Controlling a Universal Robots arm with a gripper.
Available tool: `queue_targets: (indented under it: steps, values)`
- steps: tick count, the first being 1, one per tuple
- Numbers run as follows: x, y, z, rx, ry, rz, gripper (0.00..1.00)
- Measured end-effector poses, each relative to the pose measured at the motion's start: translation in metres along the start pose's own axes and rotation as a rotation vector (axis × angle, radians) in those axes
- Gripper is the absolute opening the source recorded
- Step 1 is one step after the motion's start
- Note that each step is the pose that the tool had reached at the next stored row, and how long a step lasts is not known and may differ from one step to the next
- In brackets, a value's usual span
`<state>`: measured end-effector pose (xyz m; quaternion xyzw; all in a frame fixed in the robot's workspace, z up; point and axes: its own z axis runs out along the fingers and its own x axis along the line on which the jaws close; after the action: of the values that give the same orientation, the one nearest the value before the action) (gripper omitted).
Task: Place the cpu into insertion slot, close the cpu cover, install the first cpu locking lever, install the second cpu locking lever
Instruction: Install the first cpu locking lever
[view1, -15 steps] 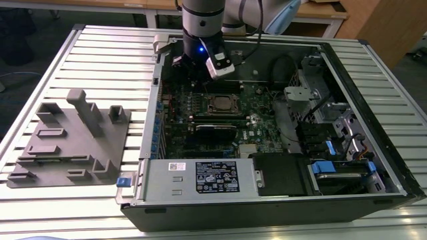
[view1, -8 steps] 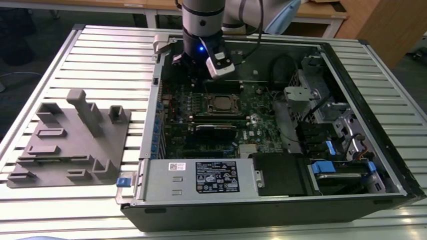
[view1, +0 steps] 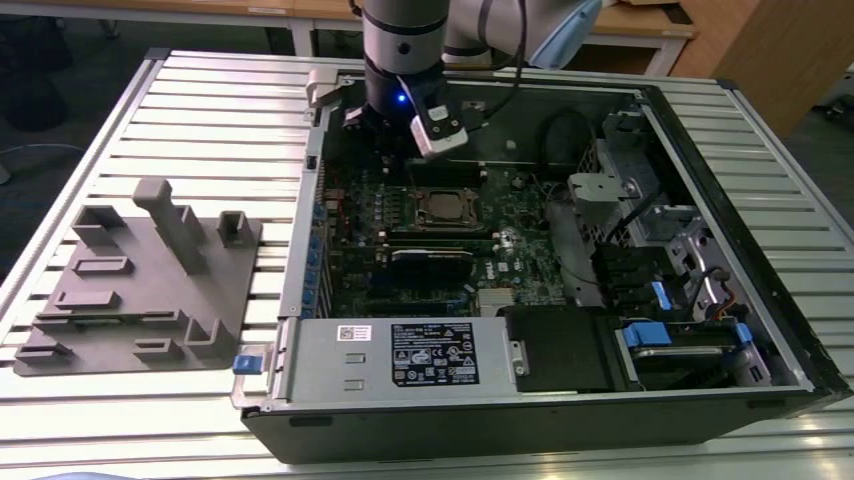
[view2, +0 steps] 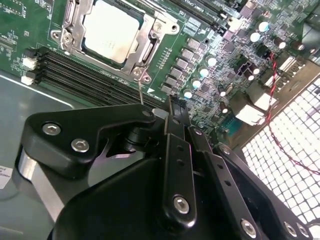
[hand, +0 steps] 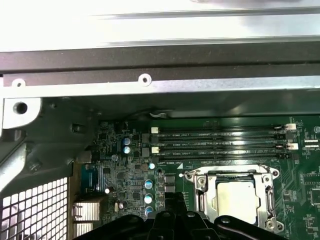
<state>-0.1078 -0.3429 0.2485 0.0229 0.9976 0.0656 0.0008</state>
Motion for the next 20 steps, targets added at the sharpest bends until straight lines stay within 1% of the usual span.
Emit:
queue_targets:
  steps: [4, 13, 20]
  values:
    - [0.003, -0.0001, 0.0, -0.0001, -0.0024, 0.0, 0.11]
    - [0.0032, -0.0001, -0.0002, -0.0001, -0.0025, 0.0, 0.11]
    - [0.0032, 0.0008, -0.0071, 0.0, -0.0024, 0.0, 0.11]
